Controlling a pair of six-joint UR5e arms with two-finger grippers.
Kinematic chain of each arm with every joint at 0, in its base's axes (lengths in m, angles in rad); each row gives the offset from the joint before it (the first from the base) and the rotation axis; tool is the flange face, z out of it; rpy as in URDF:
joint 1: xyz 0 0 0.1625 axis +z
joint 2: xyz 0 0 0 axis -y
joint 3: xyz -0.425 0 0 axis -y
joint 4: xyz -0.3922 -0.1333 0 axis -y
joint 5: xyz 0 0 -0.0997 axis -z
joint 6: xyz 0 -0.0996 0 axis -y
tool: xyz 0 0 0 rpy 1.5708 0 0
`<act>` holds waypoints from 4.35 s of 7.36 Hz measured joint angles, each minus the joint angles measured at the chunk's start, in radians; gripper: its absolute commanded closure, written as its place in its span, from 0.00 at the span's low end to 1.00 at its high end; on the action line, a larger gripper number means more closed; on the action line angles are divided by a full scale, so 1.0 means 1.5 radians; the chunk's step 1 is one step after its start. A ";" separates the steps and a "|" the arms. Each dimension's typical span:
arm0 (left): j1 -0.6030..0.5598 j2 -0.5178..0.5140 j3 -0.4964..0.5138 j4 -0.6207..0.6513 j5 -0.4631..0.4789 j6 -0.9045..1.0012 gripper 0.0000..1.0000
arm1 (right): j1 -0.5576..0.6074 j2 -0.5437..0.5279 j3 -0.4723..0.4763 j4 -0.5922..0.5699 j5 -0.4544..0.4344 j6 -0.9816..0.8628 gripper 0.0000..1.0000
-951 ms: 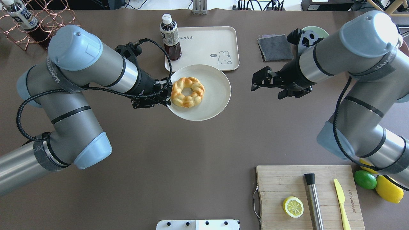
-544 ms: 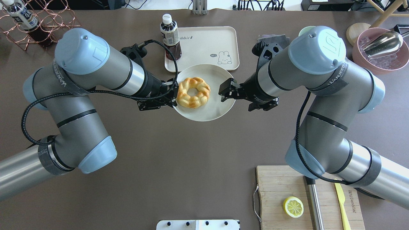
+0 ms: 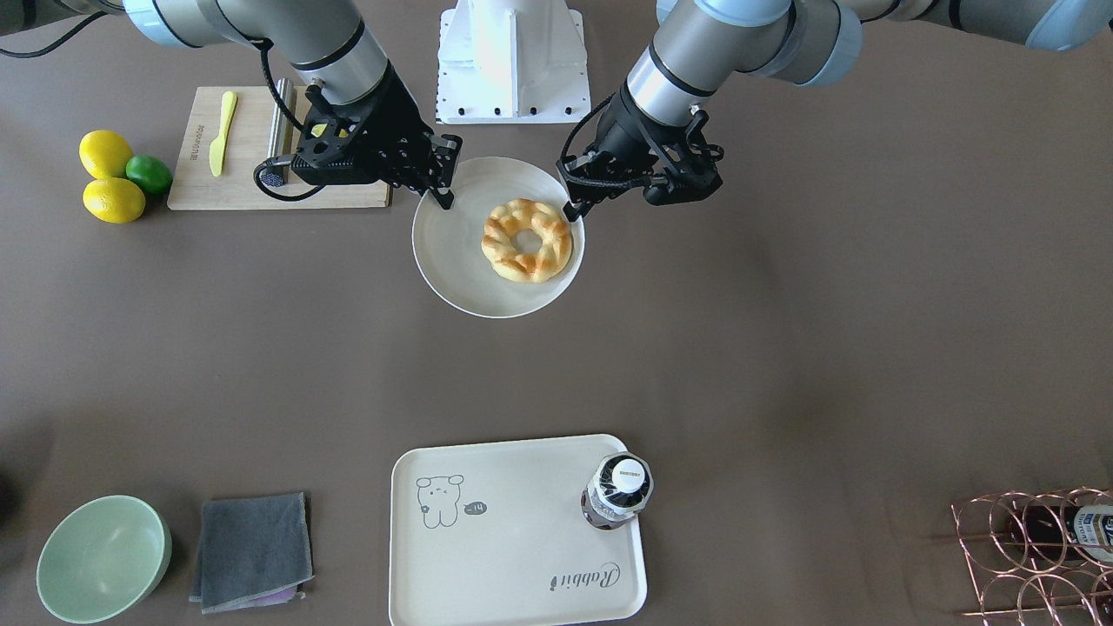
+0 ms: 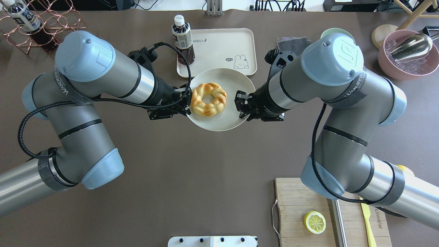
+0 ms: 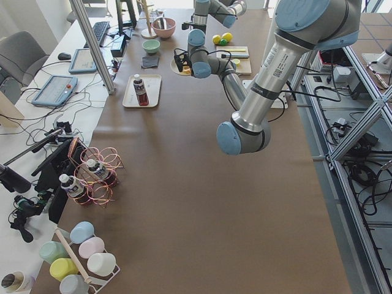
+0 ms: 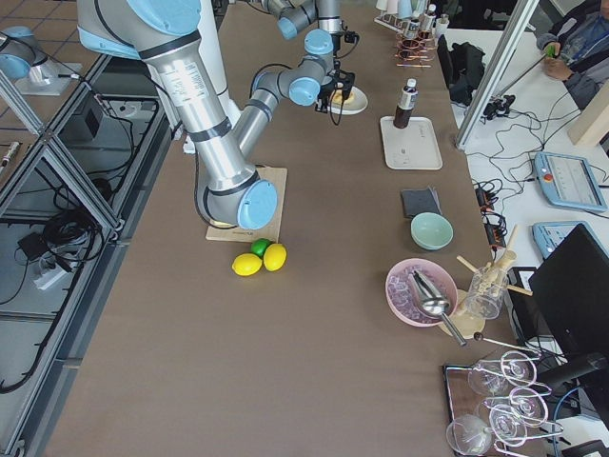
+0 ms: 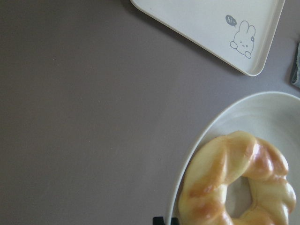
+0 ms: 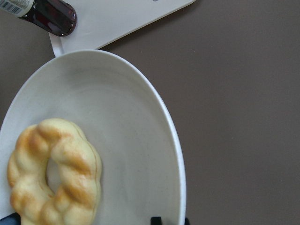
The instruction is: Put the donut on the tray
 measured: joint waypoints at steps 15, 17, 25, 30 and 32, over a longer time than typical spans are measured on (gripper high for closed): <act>-0.120 0.154 -0.079 0.021 -0.070 0.109 0.03 | 0.059 0.080 -0.302 0.270 -0.084 0.458 1.00; -0.152 0.233 -0.111 0.021 -0.072 0.223 0.03 | 0.062 0.145 -0.449 0.347 -0.141 0.526 1.00; -0.377 0.474 -0.054 0.020 -0.116 0.945 0.03 | 0.033 0.213 -0.598 0.376 -0.260 0.618 1.00; -0.427 0.516 -0.063 0.015 -0.123 0.980 0.03 | 0.005 0.272 -0.679 0.376 -0.339 0.696 0.00; -0.428 0.519 -0.059 0.018 -0.133 0.982 0.03 | 0.006 0.277 -0.683 0.373 -0.344 0.636 0.00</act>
